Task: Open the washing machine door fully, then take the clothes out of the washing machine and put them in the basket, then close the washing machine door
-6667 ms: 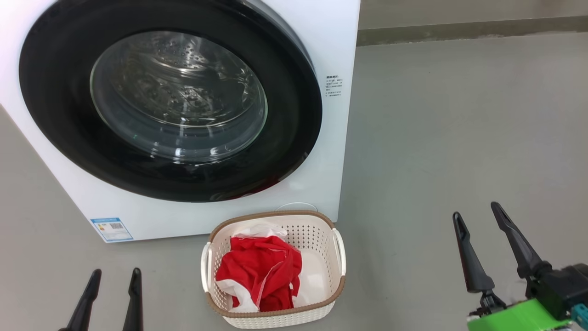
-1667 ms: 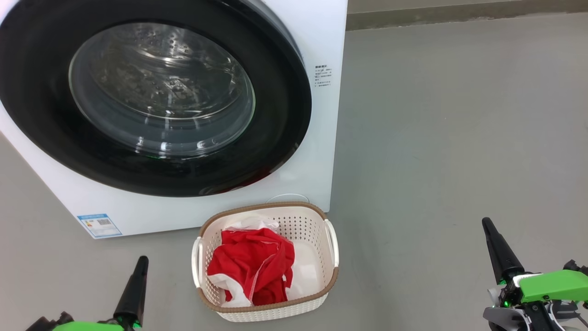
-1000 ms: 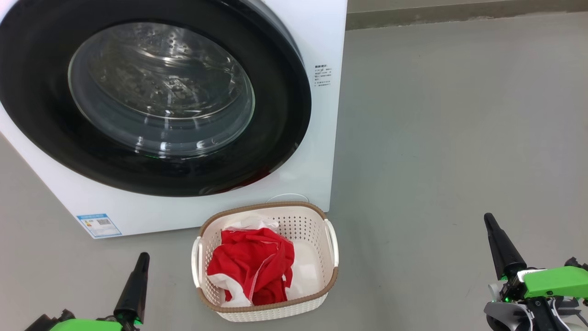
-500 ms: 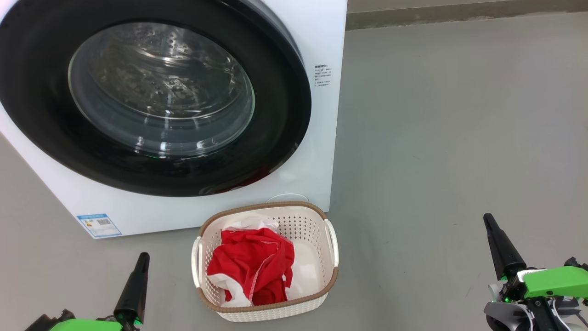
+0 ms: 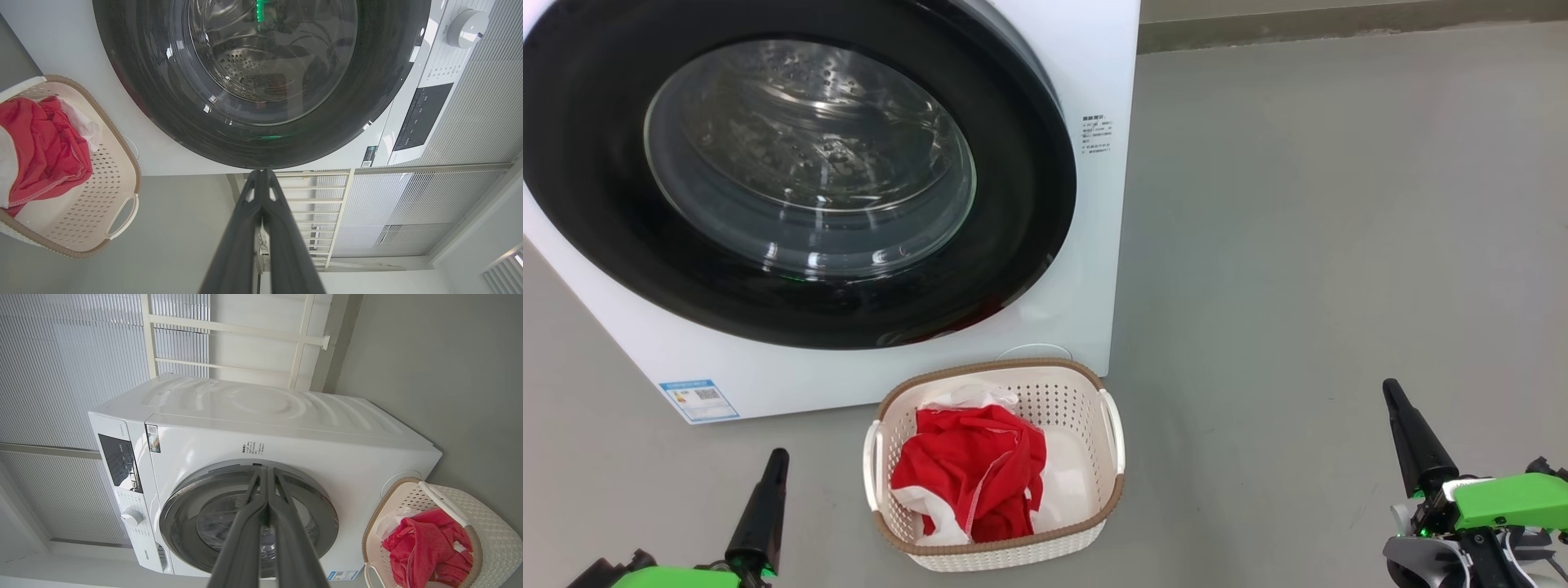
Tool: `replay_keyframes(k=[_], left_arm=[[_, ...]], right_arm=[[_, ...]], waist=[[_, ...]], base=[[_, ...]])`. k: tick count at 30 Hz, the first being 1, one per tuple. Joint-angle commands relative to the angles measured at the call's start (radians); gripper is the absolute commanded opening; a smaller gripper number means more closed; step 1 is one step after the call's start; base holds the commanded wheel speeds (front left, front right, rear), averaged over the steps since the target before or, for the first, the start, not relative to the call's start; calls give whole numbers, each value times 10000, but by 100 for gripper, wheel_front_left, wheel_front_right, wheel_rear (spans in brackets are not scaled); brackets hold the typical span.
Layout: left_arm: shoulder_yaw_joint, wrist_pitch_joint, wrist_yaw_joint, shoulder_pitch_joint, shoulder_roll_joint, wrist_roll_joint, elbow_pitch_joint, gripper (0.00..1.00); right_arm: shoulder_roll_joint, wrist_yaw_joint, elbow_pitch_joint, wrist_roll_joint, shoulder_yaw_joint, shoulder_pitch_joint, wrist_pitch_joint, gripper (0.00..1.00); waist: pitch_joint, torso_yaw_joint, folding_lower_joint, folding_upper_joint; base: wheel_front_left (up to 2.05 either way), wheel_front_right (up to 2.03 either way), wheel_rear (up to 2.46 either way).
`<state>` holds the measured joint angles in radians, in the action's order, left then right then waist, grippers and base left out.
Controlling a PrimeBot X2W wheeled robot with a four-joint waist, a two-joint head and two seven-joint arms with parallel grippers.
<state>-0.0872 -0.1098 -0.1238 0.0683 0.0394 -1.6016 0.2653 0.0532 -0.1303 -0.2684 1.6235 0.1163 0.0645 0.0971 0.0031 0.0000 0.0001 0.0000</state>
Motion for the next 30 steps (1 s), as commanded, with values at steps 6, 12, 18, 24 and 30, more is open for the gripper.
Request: replay_keyframes(k=[6,12,18,24,30], left_arm=[[-268,-35,-69,397,108,-69,-203,0],[-267,-35,-69,397,108,-70,-203,0],[-267,-35,-69,397,108,-70,-203,0],[-267,-35,-69,397,108,-70,-203,0],[-267,-35,-69,397,108,-70,-203,0]], right_arm=[[65,-4,243,-44,-152,422,59,0],[57,-4,242,-53,-141,423,68,0],[49,-4,241,-63,-129,424,78,0],[43,-4,241,-71,-119,425,85,0],[37,-4,240,-78,-110,426,92,0]], waist=[[0,0,0,0],[0,0,0,0],[0,0,0,0],[0,0,0,0],[0,0,0,0]], base=[[0,0,0],[0,0,0],[0,0,0],[0,0,0],[0,0,0]])
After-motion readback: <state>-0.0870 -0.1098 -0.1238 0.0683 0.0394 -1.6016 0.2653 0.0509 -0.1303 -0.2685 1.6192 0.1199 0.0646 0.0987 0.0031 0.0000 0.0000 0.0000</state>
